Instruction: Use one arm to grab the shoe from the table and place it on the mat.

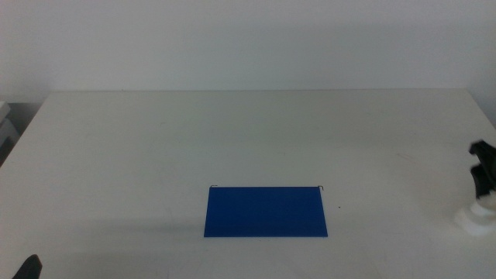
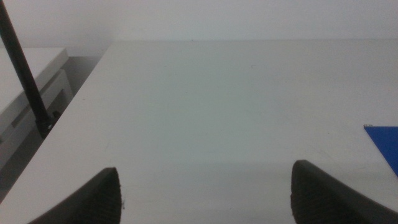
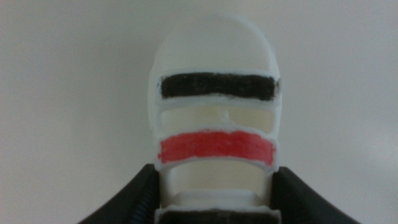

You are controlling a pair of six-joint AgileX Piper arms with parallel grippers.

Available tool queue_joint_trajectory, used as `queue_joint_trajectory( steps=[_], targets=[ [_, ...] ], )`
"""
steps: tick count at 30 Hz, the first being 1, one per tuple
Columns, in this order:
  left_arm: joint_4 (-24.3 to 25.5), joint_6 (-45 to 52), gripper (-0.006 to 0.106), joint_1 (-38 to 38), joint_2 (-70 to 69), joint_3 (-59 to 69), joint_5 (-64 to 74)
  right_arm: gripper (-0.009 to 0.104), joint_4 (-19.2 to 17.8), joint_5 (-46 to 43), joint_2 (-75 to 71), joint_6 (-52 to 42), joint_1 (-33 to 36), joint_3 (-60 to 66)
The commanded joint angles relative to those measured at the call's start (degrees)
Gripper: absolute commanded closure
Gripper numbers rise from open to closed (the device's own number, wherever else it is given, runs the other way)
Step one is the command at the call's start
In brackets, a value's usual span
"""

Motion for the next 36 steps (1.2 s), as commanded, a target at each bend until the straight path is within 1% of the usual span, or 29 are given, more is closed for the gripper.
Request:
queue_joint_trajectory(
  steps=[1, 4, 7, 11, 16, 21, 23, 29, 34, 36],
  targets=[
    [-0.44, -0.29, 0.007, -0.22, -0.77, 0.4, -4.6, 0.099, -2.44, 5.16, -3.02, 2.42, 2.22, -4.48],
    [-0.44, -0.29, 0.007, -0.22, -0.77, 0.4, -4.6, 0.099, -2.36, 8.34, -3.02, 4.69, 6.09, -8.36],
    [-0.44, -0.29, 0.007, -0.22, -0.77, 0.4, -4.6, 0.099, -2.42, 8.22, -3.02, 7.14, 10.83, -11.42],
    [-0.44, -0.29, 0.007, -0.22, -0.77, 0.4, -4.6, 0.099, -2.41, 7.91, -1.37, 13.4, 17.72, -15.33],
    [-0.44, -0.29, 0.007, -0.22, -0.77, 0.4, -4.6, 0.099, -0.81, 8.14, 3.13, 16.02, 26.08, -21.22],
    [-0.44, -0.29, 0.007, -0.22, -0.77, 0.4, -4.6, 0.099, -0.25, 8.53, 8.34, 18.93, 33.76, -28.39],
    [-0.44, -0.29, 0.007, -0.22, -0.77, 0.4, -4.6, 0.099, 0.74, 8.84, 10.67, 19.47, 36.37, -31.39],
    [-0.44, -0.29, 0.007, -0.22, -0.77, 0.4, -4.6, 0.099, 2.7, 12.13, 17.18, 21.35, 41.11, -39.98],
    [-0.44, -0.29, 0.007, -0.22, -0.77, 0.4, -4.6, 0.099, 5.22, 14.09, 20.11, 21.48, 41.67, -42.33],
    [-0.44, -0.29, 0.007, -0.22, -0.77, 0.4, -4.6, 0.099, 5.52, 14.09, 20.49, 19.95, 41.67, -42.33]
  ],
)
